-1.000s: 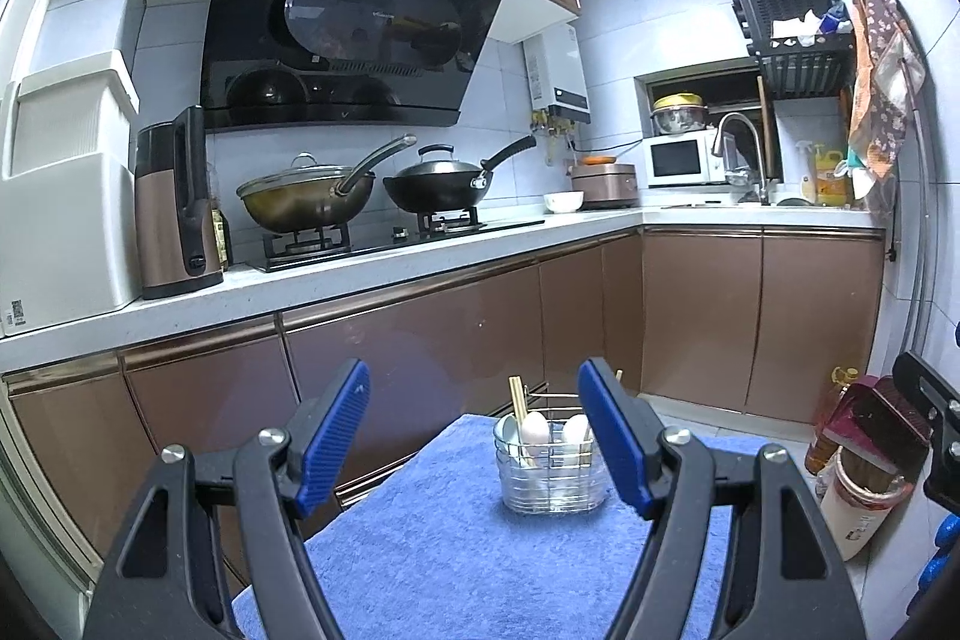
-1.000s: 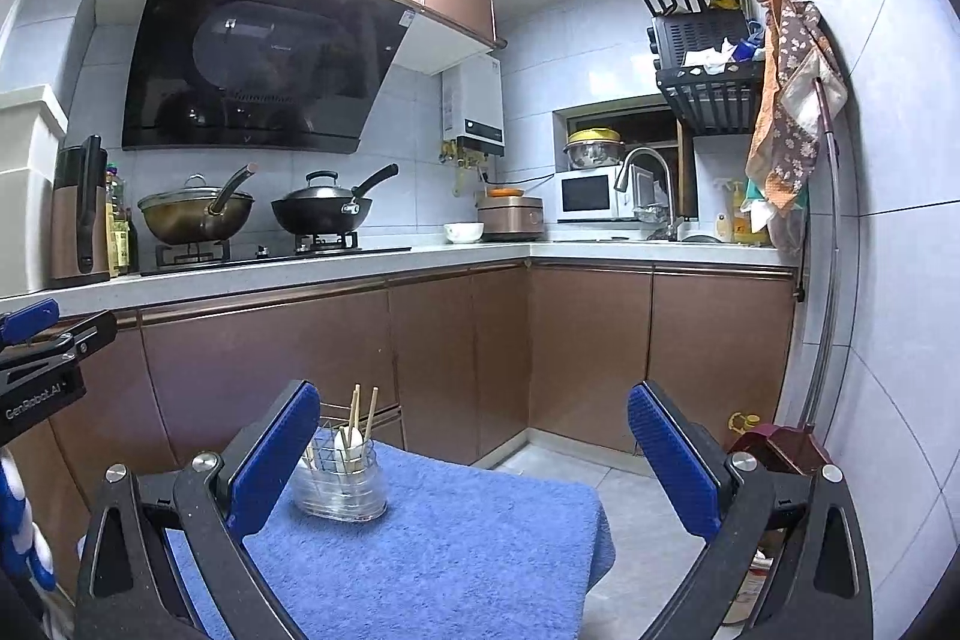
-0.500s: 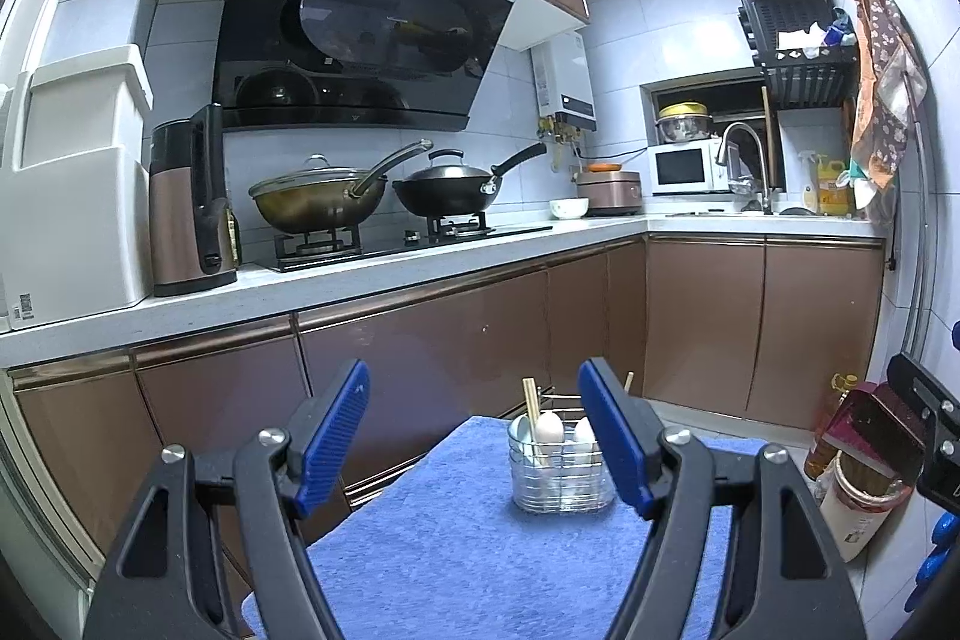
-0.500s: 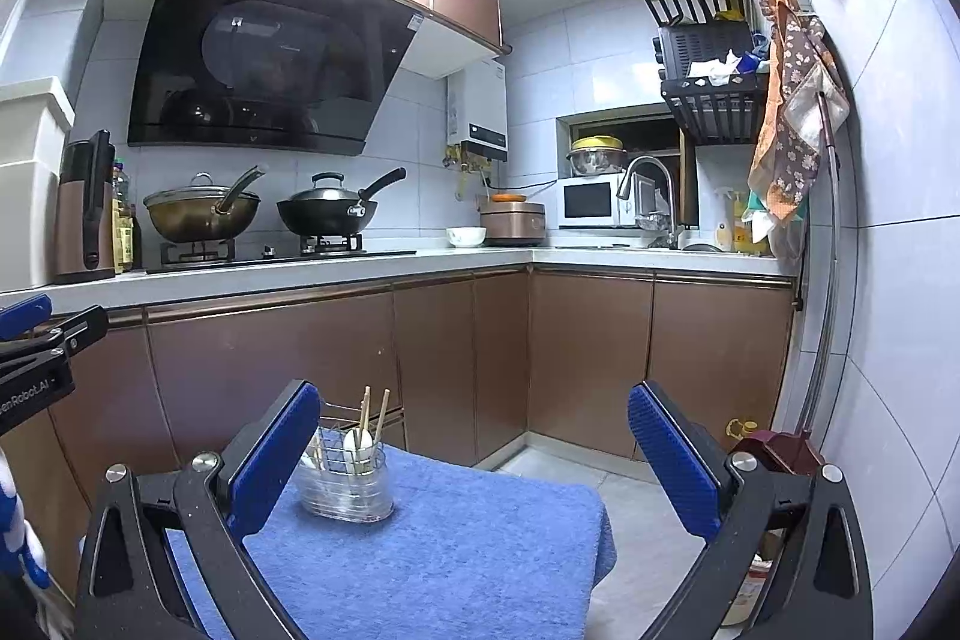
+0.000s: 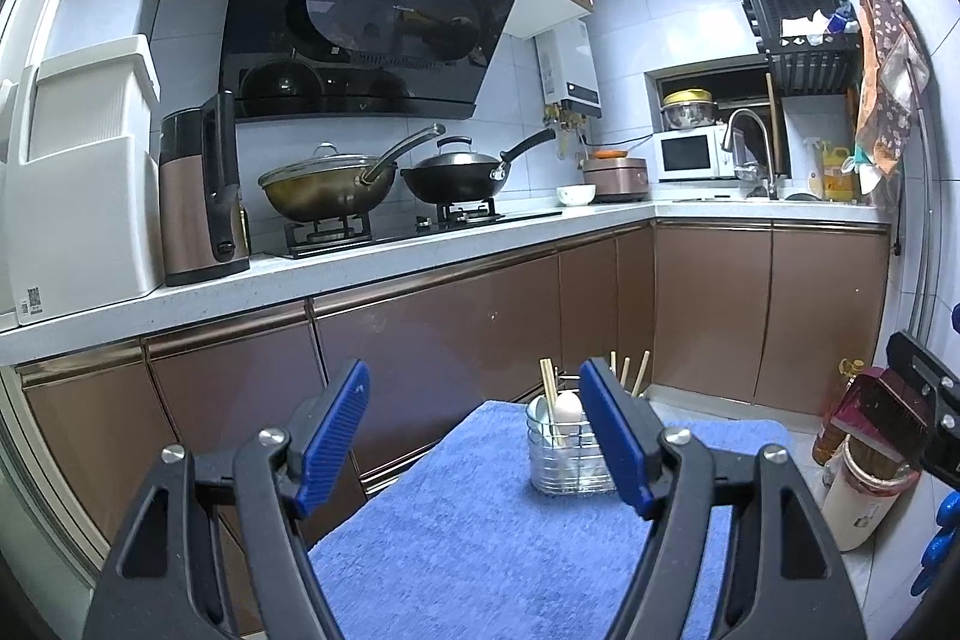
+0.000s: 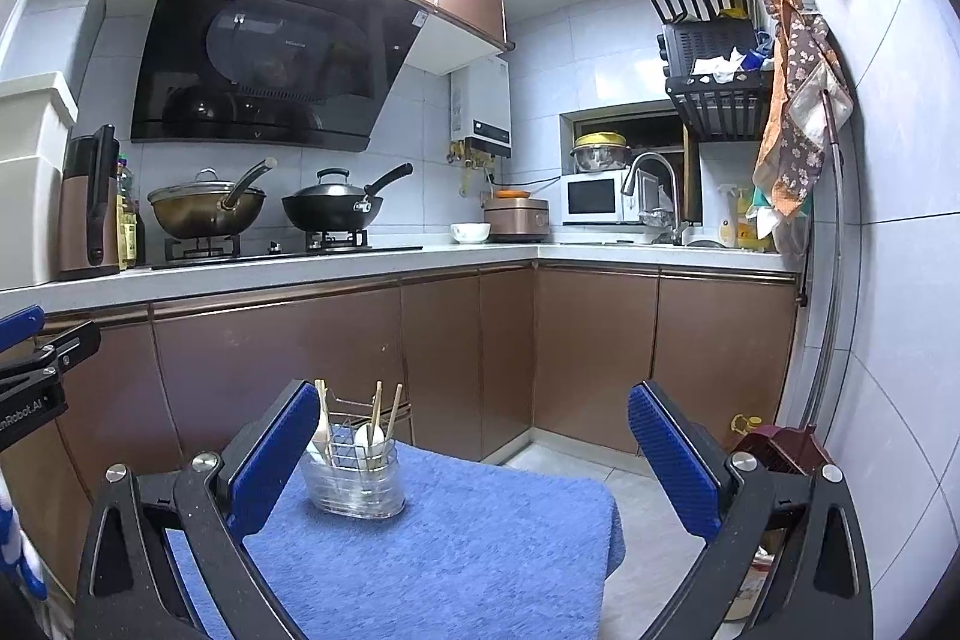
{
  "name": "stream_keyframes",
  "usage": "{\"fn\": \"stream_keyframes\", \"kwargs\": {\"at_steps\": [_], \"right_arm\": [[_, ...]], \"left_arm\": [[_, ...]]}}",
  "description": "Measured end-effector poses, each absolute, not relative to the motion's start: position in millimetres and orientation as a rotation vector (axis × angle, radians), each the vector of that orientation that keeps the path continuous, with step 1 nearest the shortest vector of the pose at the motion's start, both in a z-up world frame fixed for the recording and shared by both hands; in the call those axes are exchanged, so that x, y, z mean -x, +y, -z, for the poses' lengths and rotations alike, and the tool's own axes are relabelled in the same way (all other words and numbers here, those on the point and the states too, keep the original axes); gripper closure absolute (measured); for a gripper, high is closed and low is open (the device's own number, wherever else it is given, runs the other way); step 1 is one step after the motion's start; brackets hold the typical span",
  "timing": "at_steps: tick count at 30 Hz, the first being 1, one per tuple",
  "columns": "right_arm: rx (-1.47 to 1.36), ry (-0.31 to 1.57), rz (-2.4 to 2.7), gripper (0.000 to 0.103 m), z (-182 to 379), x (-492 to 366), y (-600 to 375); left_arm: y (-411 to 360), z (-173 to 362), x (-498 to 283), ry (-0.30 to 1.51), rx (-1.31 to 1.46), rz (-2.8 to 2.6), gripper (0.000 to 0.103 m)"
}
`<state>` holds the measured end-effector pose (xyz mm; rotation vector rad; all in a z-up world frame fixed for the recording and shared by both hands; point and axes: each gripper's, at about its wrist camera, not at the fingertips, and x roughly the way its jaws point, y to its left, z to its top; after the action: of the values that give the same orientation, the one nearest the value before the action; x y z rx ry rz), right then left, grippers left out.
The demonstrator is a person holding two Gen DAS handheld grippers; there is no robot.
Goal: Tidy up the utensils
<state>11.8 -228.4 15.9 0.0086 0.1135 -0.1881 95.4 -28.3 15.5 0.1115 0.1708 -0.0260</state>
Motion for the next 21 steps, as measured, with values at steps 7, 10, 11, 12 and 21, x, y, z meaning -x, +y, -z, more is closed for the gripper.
{"fn": "stream_keyframes", "kwargs": {"at_steps": [7,10,11,12,21], "right_arm": [[-0.007,0.131,0.178,0.000,-10.0,-20.5,-222.7],[-0.009,0.130,0.179,0.000,-9.1,-22.0,-223.2],[-0.007,0.131,0.181,0.000,-9.0,-21.9,-223.3],[-0.004,0.132,0.183,0.000,-8.9,-22.1,-223.3],[0.005,0.142,0.213,0.000,-6.8,-34.9,-227.3]], "left_arm": [[-22.9,-11.8,-98.2,0.187,-0.108,0.007,0.032],[-21.5,-9.6,-99.4,0.192,-0.114,0.001,0.032],[-21.0,-8.8,-100.5,0.193,-0.115,0.000,0.032],[-20.2,-8.0,-101.7,0.195,-0.116,0.000,0.032],[-17.4,1.3,-119.9,0.224,-0.103,0.014,0.032]]}}
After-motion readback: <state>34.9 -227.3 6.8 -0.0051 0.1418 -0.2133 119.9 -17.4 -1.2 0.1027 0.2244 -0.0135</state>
